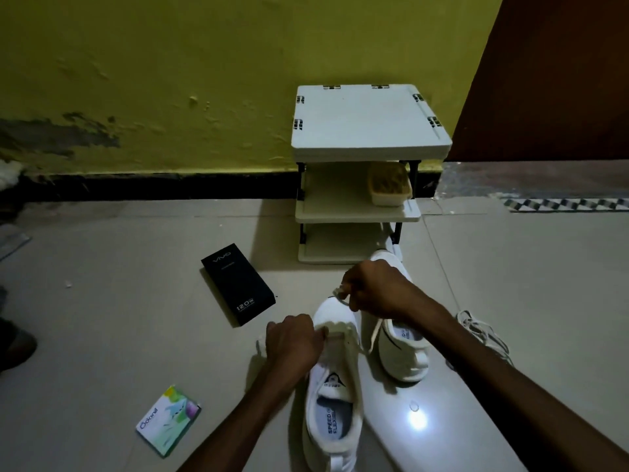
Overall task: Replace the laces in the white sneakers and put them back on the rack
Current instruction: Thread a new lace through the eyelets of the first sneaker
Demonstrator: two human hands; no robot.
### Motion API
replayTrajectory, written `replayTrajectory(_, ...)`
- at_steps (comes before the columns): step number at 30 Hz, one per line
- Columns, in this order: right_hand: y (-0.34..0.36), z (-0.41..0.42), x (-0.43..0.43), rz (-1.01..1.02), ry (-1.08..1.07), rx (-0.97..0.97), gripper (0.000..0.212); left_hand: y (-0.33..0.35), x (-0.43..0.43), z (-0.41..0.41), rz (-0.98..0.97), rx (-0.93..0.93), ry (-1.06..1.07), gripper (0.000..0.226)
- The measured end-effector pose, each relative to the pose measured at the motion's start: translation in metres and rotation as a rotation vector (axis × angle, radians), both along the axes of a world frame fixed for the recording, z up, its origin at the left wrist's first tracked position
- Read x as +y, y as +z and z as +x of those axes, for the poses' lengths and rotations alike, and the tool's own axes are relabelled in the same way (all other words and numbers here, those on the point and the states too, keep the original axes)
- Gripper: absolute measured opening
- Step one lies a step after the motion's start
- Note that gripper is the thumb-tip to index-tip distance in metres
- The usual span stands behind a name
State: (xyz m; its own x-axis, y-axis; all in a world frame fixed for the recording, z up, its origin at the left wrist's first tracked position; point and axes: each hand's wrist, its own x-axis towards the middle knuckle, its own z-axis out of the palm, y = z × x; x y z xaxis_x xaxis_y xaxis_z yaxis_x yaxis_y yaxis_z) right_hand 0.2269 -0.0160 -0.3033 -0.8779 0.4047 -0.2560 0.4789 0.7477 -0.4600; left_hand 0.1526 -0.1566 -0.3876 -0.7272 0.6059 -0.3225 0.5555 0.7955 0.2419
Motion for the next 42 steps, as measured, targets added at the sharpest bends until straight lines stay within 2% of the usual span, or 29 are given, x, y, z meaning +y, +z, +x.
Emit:
replayTrajectory(3, 0.010, 0.000, 0.005, 0.014, 0.002, 0.151, 0.010, 0.025, 0.008, -0.011, 0.156, -0.085, 0.027, 0.048)
replayTrajectory(5, 0.021, 0.000, 0.008, 0.045, -0.010, 0.228, 0.006, 0.048, 0.011, -0.017, 0.213, -0.077, 0.018, 0.050)
replayTrajectory(8, 0.055, -0.001, 0.016, 0.020, -0.047, 0.283, 0.012, 0.091, 0.011, -0.026, 0.330, -0.086, -0.026, 0.051)
replayTrajectory(11, 0.102, 0.001, 0.024, -0.212, -0.121, 0.386, 0.009, 0.139, 0.009, -0.038, 0.454, -0.131, -0.041, 0.051)
replayTrajectory(15, 0.158, -0.003, 0.035, -0.529, -0.201, 0.455, 0.015, 0.198, 0.013, -0.054, 0.524, -0.025, -0.101, 0.053)
replayTrajectory(17, 0.178, -0.007, 0.036, -0.614, -0.216, 0.489, 0.015, 0.221, 0.017, -0.058, 0.568, -0.063, -0.122, 0.052)
replayTrajectory(20, 0.210, -0.013, 0.035, -0.573, -0.182, 0.603, 0.015, 0.262, 0.022, -0.066, 0.633, -0.067, -0.134, 0.051)
replayTrajectory(22, 0.230, -0.020, 0.035, -0.506, -0.160, 0.681, 0.015, 0.289, 0.027, -0.070, 0.626, 0.005, -0.158, 0.049)
replayTrajectory(25, 0.263, -0.030, 0.032, -0.392, -0.128, 0.772, 0.014, 0.331, 0.035, -0.076, 0.391, 0.387, -0.228, 0.041)
replayTrajectory(27, 0.279, -0.036, 0.031, -0.328, -0.122, 0.802, 0.015, 0.356, 0.037, -0.081, 0.262, 0.520, -0.276, 0.037)
replayTrajectory(29, 0.295, -0.042, 0.030, -0.251, -0.130, 0.830, 0.015, 0.386, 0.035, -0.087, 0.233, 0.520, -0.287, 0.035)
replayTrajectory(32, 0.317, -0.051, 0.030, -0.142, -0.155, 0.882, 0.012, 0.428, 0.030, -0.098, 0.334, 0.589, -0.248, 0.034)
replayTrajectory(36, 0.339, -0.053, 0.025, -0.268, -0.172, 0.926, 0.017, 0.455, 0.028, -0.107, 0.500, 0.571, -0.214, 0.031)
replayTrajectory(42, 0.336, -0.050, 0.018, -0.351, -0.167, 0.867, 0.019, 0.432, 0.021, -0.117, 0.569, 0.386, -0.254, 0.022)
